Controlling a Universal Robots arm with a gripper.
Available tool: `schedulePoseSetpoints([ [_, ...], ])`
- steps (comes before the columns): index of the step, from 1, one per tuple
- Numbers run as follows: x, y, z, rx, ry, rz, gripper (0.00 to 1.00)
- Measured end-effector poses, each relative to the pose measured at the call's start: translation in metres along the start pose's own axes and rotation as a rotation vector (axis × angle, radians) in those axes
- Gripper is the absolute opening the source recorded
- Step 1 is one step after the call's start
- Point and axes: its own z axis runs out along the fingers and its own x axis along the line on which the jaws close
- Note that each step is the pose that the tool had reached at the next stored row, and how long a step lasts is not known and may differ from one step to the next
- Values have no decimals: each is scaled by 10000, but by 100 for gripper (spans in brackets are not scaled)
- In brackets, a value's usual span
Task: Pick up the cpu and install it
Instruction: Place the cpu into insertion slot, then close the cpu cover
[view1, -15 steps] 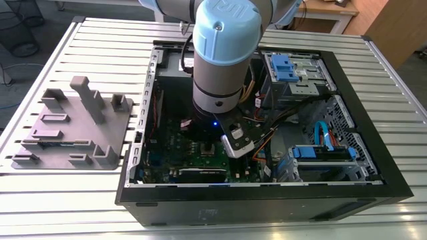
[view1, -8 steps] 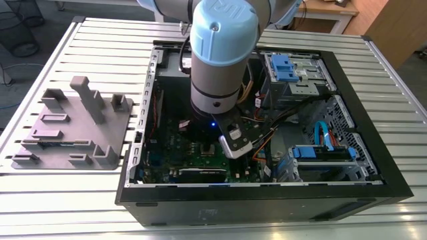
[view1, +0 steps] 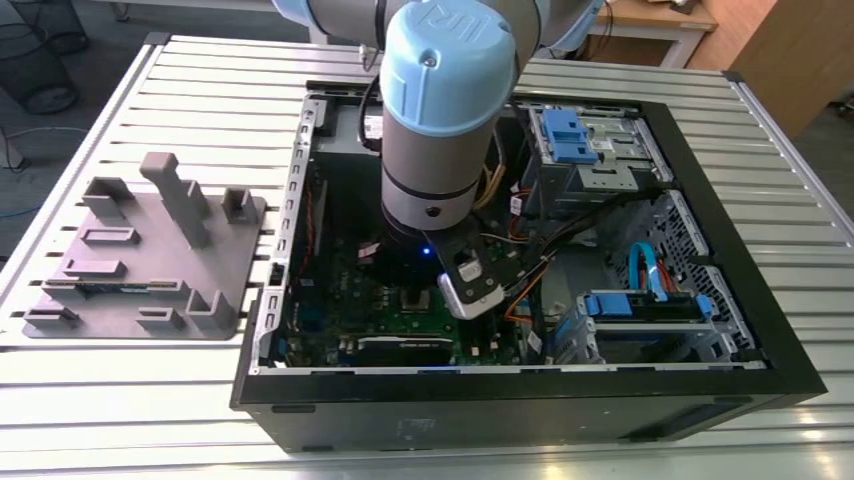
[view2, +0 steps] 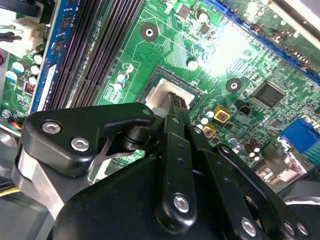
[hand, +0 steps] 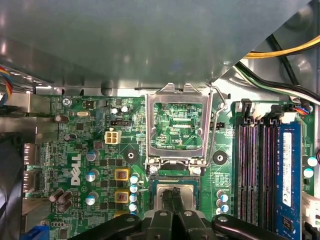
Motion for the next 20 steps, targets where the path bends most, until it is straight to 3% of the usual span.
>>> schedulePoseSetpoints([
  [3, -1, 4, -27, -21, -9, 0, 11],
  [13, 1, 12, -293, -3, -8, 197, 11],
  [16, 0, 12, -294, -4, -10, 219, 11],
  [18, 0, 9, -223, -5, -11, 242, 11],
  [20, 0, 9, -224, -5, -11, 242, 11],
])
